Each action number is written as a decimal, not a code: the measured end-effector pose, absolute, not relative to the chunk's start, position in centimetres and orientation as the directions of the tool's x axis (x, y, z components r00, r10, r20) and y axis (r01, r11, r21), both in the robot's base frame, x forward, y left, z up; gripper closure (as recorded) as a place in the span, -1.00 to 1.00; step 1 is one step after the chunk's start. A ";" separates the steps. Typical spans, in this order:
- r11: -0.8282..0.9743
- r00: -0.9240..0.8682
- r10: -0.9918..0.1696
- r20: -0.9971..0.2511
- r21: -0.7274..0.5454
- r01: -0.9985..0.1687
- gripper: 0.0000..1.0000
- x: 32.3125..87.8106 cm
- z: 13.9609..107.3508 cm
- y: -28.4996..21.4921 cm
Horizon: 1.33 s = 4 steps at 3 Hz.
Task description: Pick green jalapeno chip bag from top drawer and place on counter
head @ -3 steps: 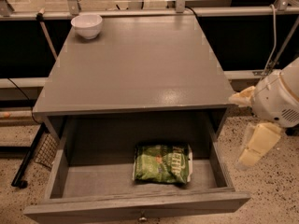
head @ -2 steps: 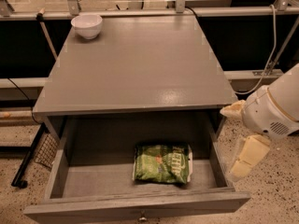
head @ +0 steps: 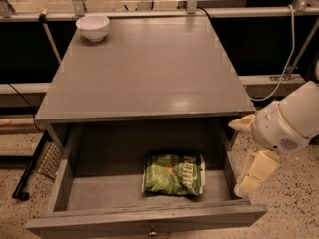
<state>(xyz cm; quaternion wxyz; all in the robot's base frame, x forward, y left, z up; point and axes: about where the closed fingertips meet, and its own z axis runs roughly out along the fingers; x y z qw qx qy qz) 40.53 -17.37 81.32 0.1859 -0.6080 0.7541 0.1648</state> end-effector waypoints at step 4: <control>0.153 -0.104 -0.811 -0.576 -0.038 -0.987 -1.00 46.2 71.4 -13.9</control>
Offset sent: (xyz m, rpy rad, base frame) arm 0.0452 0.0230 -0.1006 0.1034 -0.0506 0.0803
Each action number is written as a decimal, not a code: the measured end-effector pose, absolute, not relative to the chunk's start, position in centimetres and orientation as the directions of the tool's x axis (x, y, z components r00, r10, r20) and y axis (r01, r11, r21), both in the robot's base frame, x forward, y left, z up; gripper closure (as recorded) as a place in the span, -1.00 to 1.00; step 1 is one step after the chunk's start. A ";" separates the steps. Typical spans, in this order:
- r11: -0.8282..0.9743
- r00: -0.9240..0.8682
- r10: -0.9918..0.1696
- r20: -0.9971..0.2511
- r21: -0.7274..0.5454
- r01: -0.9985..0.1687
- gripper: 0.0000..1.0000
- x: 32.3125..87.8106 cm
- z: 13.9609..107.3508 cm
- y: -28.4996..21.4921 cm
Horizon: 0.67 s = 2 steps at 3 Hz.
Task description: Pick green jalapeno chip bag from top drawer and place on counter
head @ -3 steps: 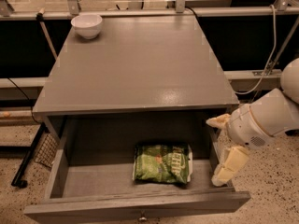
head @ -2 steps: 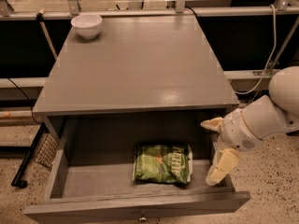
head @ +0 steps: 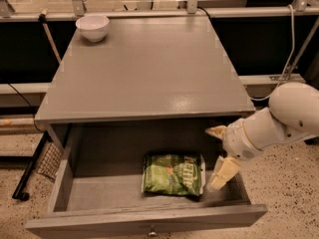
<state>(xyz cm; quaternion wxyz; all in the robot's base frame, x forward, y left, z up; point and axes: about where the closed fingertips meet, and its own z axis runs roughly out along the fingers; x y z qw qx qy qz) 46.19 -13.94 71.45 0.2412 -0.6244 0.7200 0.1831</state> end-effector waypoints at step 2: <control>0.196 -0.132 -0.804 -0.580 -0.049 -0.979 -1.00 47.6 68.4 -11.7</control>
Offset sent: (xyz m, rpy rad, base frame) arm 0.0200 0.0262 -0.0375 0.0033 -0.0210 -0.0622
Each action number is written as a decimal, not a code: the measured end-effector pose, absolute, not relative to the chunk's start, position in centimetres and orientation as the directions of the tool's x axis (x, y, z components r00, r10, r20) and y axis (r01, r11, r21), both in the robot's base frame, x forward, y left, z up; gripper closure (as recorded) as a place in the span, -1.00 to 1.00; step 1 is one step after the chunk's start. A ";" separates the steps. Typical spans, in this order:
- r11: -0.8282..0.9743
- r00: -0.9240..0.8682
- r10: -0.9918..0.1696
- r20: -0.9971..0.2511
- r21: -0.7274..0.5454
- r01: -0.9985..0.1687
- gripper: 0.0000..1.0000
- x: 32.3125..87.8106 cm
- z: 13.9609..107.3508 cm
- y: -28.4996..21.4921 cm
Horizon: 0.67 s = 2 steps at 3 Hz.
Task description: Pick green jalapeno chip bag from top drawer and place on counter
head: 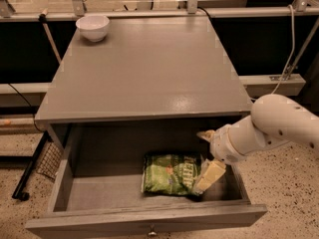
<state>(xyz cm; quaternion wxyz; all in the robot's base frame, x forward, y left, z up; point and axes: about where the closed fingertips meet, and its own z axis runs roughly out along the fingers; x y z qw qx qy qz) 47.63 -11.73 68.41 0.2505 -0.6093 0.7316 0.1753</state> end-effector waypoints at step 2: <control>0.250 -0.202 -0.785 -0.586 -0.001 -0.968 -1.00 48.7 64.2 -10.9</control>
Offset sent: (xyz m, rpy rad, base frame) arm 0.0052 0.0054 -0.0460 0.0092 0.0517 -0.0782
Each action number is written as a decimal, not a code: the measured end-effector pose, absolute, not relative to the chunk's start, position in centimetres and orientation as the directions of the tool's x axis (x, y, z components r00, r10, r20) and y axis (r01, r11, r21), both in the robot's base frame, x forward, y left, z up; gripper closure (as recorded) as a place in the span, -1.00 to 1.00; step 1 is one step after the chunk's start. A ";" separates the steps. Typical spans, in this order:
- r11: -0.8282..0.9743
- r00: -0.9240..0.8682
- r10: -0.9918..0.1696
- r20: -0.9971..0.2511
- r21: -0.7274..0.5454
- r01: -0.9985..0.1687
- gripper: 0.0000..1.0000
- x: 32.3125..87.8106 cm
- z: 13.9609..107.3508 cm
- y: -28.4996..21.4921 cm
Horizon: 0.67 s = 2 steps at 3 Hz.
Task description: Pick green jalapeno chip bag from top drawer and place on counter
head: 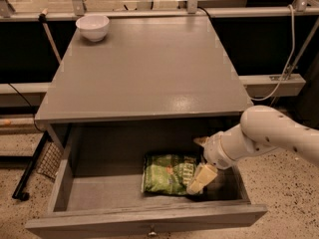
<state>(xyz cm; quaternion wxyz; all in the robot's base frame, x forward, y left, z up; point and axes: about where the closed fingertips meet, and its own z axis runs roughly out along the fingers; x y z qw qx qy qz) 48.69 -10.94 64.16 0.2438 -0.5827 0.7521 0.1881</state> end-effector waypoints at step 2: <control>0.253 -0.210 -0.793 -0.571 0.006 -0.968 -1.00 49.0 63.2 -10.7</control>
Offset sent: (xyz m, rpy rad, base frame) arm 0.0040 0.0020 -0.0150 -0.0376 0.0188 -0.0155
